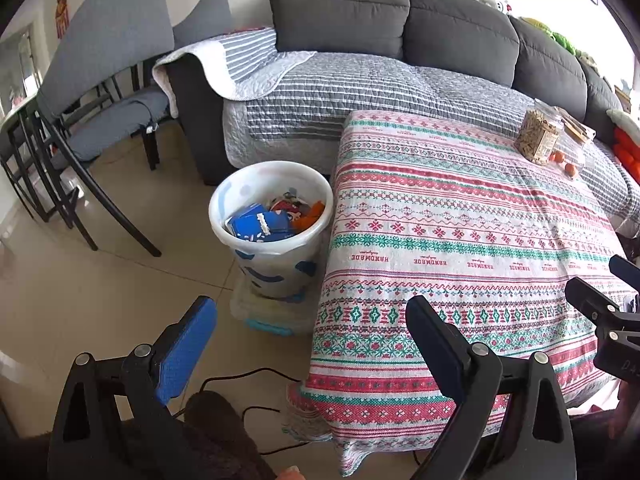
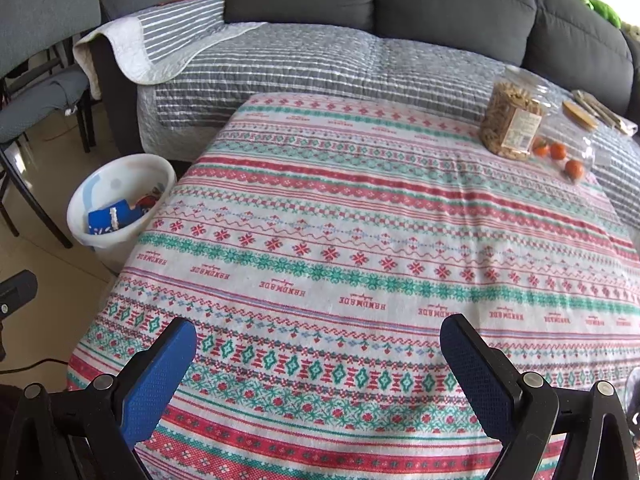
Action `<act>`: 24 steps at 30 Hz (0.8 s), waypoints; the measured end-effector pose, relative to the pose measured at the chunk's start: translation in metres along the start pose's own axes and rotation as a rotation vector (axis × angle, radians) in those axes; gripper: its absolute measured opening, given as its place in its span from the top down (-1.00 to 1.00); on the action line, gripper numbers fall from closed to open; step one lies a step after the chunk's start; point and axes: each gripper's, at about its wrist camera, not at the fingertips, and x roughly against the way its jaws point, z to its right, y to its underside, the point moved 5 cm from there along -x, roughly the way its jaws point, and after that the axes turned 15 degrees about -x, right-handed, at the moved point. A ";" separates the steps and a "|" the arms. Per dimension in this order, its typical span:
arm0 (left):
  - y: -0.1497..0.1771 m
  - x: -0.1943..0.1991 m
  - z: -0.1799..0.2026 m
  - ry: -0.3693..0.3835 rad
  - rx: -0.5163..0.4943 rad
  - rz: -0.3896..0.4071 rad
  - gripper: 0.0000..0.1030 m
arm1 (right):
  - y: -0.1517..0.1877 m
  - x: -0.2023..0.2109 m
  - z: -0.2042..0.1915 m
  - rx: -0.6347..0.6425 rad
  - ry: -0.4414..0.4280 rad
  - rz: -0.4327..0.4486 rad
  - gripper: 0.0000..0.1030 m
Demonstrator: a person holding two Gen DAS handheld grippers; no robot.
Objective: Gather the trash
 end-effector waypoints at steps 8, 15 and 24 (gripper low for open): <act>0.001 0.000 -0.001 0.000 0.006 0.000 -0.88 | 0.000 0.001 -0.003 -0.001 -0.002 0.003 -0.95; 0.000 0.001 0.001 0.003 0.008 0.002 -0.88 | -0.001 0.000 -0.003 -0.005 -0.004 0.004 -0.95; 0.000 0.001 0.001 0.001 0.011 0.003 -0.88 | -0.001 0.000 -0.004 -0.009 -0.007 0.002 -0.95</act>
